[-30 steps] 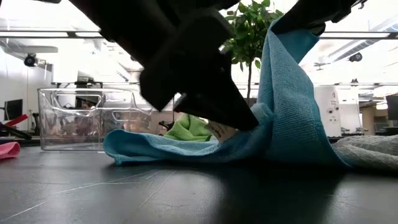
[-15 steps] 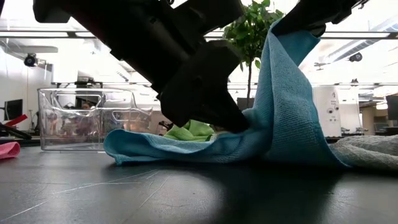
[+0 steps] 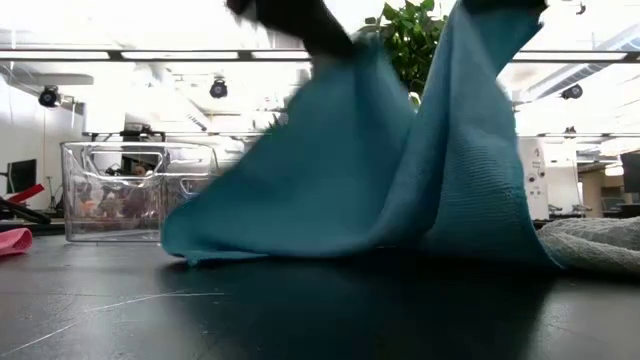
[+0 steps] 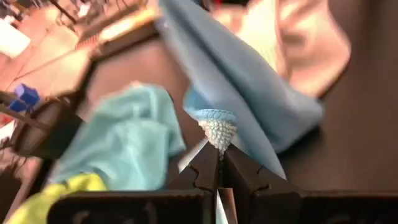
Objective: Fold microfiber towels
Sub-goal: Fold the bottom blue microfiber towel
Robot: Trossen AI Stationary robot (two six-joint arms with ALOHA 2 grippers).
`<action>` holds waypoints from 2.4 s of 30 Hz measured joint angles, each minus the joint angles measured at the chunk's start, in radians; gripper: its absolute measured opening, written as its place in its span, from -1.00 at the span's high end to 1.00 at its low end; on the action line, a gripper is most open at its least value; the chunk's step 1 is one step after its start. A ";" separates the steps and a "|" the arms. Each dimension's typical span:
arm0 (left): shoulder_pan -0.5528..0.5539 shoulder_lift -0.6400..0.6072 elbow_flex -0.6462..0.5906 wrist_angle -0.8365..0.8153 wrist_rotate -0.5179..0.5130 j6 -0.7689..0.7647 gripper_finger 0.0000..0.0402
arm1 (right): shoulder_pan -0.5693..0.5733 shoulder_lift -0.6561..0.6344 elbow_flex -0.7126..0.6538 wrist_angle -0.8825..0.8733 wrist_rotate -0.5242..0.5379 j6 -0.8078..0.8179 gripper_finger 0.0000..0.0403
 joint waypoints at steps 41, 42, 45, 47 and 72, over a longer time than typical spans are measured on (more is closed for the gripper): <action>-0.061 -0.885 -0.346 -0.313 0.014 -0.043 1.00 | -0.310 0.056 0.595 -0.721 -0.023 -0.458 0.96; -0.062 -0.885 -0.357 -0.311 0.014 -0.047 1.00 | -0.310 0.056 0.599 -0.721 -0.024 -0.459 0.96; -0.063 -0.878 -0.395 -0.289 0.054 -0.049 1.00 | -0.306 0.056 0.599 -0.728 -0.055 -0.438 0.96; -0.063 -0.864 -0.415 -0.261 0.101 -0.050 1.00 | -0.298 0.056 0.585 -0.729 -0.114 -0.402 0.96; -0.209 -0.293 -0.467 0.375 0.517 -0.307 1.00 | 0.124 0.258 0.196 -0.191 -0.493 0.178 0.96</action>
